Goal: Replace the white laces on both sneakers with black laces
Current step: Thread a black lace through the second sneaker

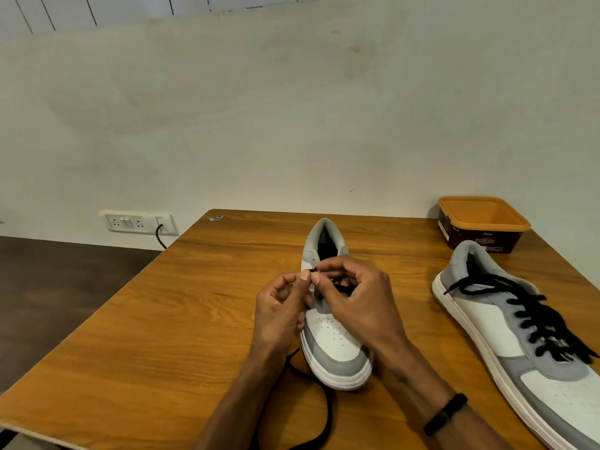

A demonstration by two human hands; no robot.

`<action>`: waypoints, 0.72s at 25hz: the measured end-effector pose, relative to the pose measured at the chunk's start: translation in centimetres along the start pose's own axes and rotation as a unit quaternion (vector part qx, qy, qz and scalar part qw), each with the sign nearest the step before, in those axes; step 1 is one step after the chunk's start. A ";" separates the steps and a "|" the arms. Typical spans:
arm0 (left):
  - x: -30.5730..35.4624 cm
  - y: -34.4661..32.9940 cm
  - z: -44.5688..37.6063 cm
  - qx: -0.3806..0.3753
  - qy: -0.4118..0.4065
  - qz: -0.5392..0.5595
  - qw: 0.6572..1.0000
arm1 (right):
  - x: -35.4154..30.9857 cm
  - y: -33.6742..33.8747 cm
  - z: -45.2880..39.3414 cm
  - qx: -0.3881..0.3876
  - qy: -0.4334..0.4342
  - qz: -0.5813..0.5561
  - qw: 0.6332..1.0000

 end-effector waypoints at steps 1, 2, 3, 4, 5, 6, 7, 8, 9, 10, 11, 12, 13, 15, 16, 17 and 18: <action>-0.2 0.1 0.0 0.012 -0.009 -0.021 1.000 | 0.2 0.0 -0.1 -0.025 -0.019 -0.037 0.999; -0.3 0.1 0.0 0.013 -0.014 -0.039 0.999 | 0.2 0.0 -0.2 -0.054 -0.025 -0.071 0.996; -0.3 0.1 0.0 0.007 -0.012 -0.049 0.999 | 0.2 0.0 -0.3 -0.083 -0.022 -0.092 0.992; -0.3 0.0 0.1 -0.006 -0.002 -0.049 0.999 | 0.0 0.2 -0.4 -0.112 -0.012 -0.100 0.989; -0.1 0.0 0.1 -0.024 0.013 -0.037 0.999 | -0.1 0.2 -0.4 -0.136 0.004 -0.087 0.987; 0.0 0.1 0.0 -0.042 0.032 -0.020 0.998 | -0.1 0.2 -0.4 -0.149 0.022 -0.058 0.987; 0.0 0.2 0.0 -0.056 0.053 0.001 0.997 | -0.2 0.2 -0.3 -0.151 0.040 -0.026 0.987; 0.1 0.3 -0.1 -0.066 0.070 0.027 0.995 | -0.2 0.2 -0.1 -0.144 0.052 -0.001 0.988; 0.0 0.5 -0.2 -0.069 0.082 0.062 0.992 | -0.3 0.2 0.0 -0.132 0.058 0.013 0.989; 0.0 0.7 -0.4 -0.071 0.089 0.099 0.989 | -0.4 0.1 0.0 -0.113 0.060 0.015 0.992; 0.0 0.7 -0.5 -0.075 0.088 0.126 0.985 | -0.5 0.2 0.0 -0.091 0.055 0.010 0.994; 0.1 0.6 -0.4 -0.082 0.081 0.136 0.984 | -0.5 0.3 0.1 -0.070 0.034 -0.009 0.997; 0.1 0.5 -0.4 -0.087 0.064 0.121 0.987 | -0.6 0.5 0.0 -0.053 0.000 -0.035 0.998; 0.2 -0.1 -0.1 -0.099 0.013 0.047 0.994 | -0.5 0.8 -0.2 -0.027 -0.069 -0.095 0.993; 0.1 -0.3 0.1 -0.111 -0.014 0.010 0.994 | -0.4 0.9 -0.3 -0.020 -0.097 -0.129 0.987; -0.1 -0.6 0.2 -0.123 -0.038 -0.026 0.991 | -0.1 1.0 -0.5 -0.016 -0.120 -0.168 0.978; -0.3 -0.7 0.3 -0.129 -0.057 -0.062 0.988 | 0.3 1.1 -0.6 -0.009 -0.142 -0.210 0.967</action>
Point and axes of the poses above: each hand's wrist, its own z-axis away from the middle knuckle, its own y-axis out of the back of the hand, x = y × z, the point moved 3 cm from there along -z, towards the middle knuckle, and after that the axes turned 12 degrees about z, right-handed, at the moved point
